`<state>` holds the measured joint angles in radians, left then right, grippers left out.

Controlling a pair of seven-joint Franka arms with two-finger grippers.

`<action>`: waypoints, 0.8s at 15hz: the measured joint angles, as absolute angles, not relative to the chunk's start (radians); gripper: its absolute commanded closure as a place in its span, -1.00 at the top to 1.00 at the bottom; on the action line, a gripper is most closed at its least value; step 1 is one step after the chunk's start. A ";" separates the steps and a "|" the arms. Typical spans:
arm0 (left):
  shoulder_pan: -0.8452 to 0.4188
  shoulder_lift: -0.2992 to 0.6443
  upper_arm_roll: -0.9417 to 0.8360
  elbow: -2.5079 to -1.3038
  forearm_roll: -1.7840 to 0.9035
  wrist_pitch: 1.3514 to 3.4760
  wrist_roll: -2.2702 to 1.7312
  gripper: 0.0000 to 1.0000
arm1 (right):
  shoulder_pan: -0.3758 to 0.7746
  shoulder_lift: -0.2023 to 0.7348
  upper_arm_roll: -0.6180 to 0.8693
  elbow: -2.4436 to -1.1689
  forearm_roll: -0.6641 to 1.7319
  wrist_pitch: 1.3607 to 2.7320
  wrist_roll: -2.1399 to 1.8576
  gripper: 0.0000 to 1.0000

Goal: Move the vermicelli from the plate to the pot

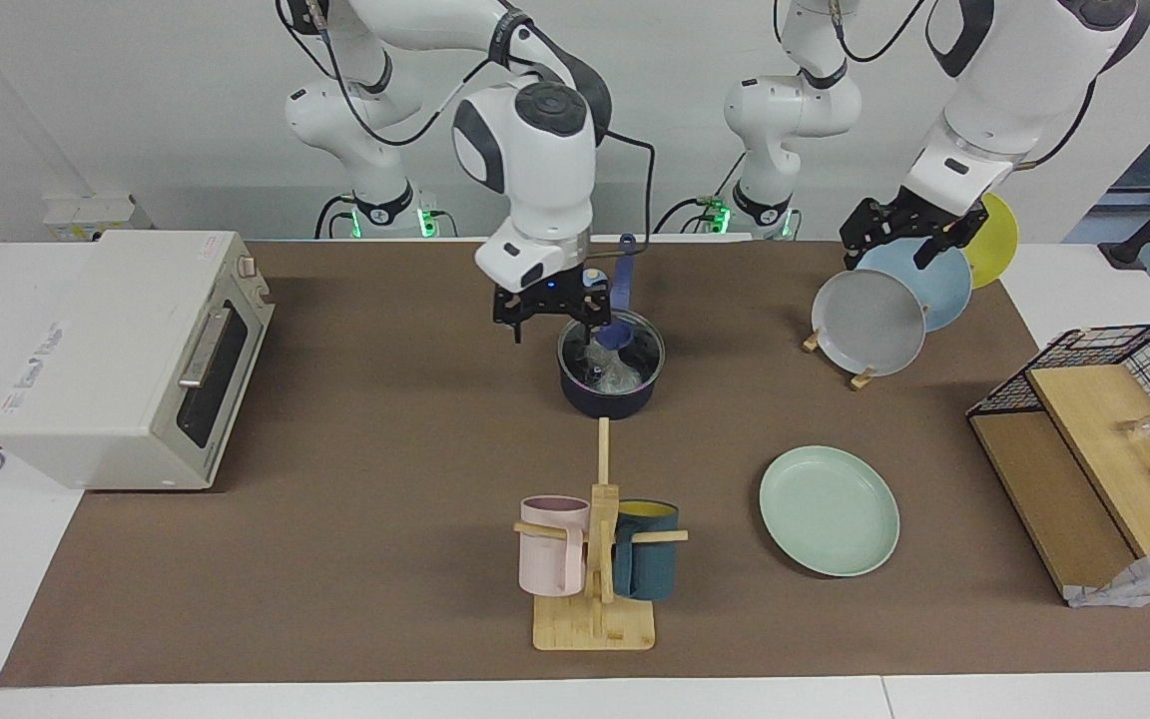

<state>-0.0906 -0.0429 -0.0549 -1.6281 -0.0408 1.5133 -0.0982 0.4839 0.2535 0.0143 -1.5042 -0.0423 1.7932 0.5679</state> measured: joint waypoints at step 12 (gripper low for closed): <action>-0.087 -0.043 -0.055 -1.628 -0.041 1.513 -0.098 1.00 | 0.103 0.014 -0.002 -1.533 -0.041 1.461 0.132 1.00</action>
<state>-0.0868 -0.0429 -0.0550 -1.6281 -0.0408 1.5133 -0.0982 0.1027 0.0137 -0.0024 -1.5329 -0.0410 1.4615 0.1318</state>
